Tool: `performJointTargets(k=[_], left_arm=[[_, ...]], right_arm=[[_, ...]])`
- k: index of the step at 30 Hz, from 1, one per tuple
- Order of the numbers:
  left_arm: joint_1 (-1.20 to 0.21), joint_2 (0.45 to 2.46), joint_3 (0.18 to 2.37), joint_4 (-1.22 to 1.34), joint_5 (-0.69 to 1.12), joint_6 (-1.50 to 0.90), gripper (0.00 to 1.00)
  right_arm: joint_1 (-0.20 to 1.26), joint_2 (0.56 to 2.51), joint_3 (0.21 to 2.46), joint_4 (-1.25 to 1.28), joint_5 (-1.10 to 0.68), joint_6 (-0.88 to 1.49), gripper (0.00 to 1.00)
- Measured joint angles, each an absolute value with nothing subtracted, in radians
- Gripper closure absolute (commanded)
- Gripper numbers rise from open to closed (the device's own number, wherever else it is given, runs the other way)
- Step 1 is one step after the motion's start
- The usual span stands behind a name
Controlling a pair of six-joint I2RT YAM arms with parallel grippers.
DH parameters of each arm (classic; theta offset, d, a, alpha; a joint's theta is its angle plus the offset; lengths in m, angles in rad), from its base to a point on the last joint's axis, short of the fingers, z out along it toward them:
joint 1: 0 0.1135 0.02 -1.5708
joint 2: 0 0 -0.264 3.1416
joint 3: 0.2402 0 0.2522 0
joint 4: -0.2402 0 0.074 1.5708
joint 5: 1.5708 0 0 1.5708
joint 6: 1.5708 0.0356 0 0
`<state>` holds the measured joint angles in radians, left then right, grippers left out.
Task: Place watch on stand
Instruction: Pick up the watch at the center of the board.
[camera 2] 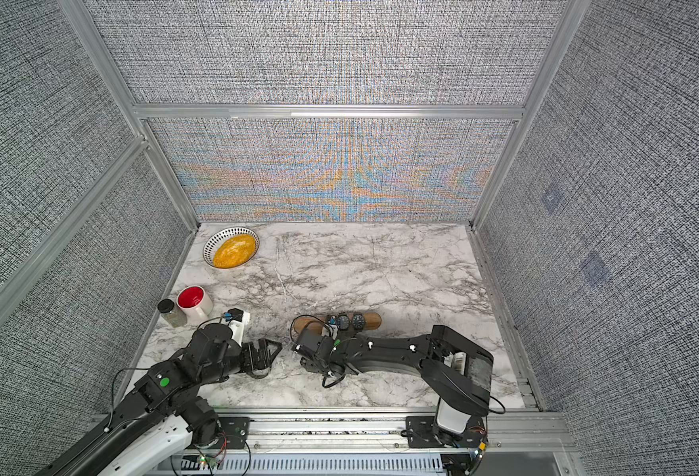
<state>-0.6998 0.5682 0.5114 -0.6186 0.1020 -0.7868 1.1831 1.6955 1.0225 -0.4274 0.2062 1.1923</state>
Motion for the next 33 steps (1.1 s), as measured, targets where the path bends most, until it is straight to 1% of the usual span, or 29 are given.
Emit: performJointTargets(k=[8,13,15,17,18,24,29,33], left_arm=[[-0.7,0.579,0.49,-0.617,0.108,-0.799,0.01],[-0.7,0.604,0.489,-0.601,0.109,-0.812,0.01],[-0.7,0.615,0.489,-0.599,0.113,-0.812,0.01],[-0.7,0.624,0.489,-0.593,0.12,-0.812,0.01],[-0.7,0.628,0.49,-0.59,0.127,-0.812,0.01],[-0.7,0.635,0.5,-0.57,0.155,-0.806,0.01],[-0.7,0.655,0.517,-0.534,0.205,-0.785,0.02],[-0.7,0.724,0.554,-0.472,0.285,-0.766,0.03]], right_arm=[[1.183,1.743,1.023,-0.43,0.223,1.178,0.8],[1.183,1.761,1.018,-0.406,0.233,1.169,0.85],[1.184,1.761,1.014,-0.394,0.236,1.167,0.9],[1.183,1.76,1.014,-0.386,0.238,1.164,0.99],[1.182,1.76,1.014,-0.386,0.238,1.163,1.0],[1.179,1.726,1.019,-0.435,0.244,1.143,1.0],[1.167,1.607,1.036,-0.499,0.263,1.102,1.0],[1.128,1.51,1.069,-0.543,0.273,1.045,1.0]])
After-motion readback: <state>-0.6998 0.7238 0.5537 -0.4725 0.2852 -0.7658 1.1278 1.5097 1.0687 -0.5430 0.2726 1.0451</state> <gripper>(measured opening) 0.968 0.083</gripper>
